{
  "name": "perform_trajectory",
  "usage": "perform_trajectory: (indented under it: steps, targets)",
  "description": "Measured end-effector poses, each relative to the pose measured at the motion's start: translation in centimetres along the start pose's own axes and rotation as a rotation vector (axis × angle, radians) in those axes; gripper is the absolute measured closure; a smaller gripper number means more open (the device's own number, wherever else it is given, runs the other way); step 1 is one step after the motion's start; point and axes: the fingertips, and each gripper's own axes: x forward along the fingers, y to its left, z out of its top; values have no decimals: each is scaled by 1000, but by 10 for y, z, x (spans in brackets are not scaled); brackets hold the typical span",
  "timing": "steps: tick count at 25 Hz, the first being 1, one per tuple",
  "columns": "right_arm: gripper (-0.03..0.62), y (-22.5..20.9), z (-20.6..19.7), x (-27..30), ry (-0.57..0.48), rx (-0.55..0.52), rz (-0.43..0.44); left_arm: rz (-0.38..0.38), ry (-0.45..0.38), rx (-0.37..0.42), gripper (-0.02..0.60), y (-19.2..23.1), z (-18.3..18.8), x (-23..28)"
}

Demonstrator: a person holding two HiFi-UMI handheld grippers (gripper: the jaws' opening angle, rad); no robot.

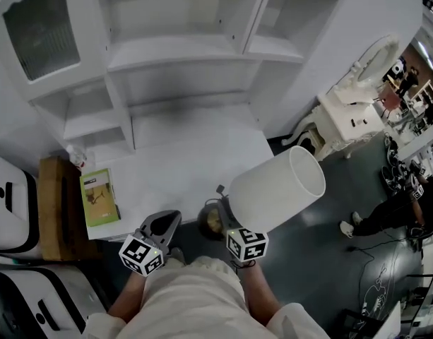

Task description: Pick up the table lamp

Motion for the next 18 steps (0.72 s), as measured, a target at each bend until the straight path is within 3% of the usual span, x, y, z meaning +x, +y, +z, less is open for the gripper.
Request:
perform_trajectory:
  steps: [11, 18]
  targets:
    - [553, 2, -30, -101, -33, -27, 39, 43, 5, 22, 572, -85, -14, -7]
    - [553, 5, -62, -172, -42, -13, 108, 85, 19, 9, 572, -148, -36, -20]
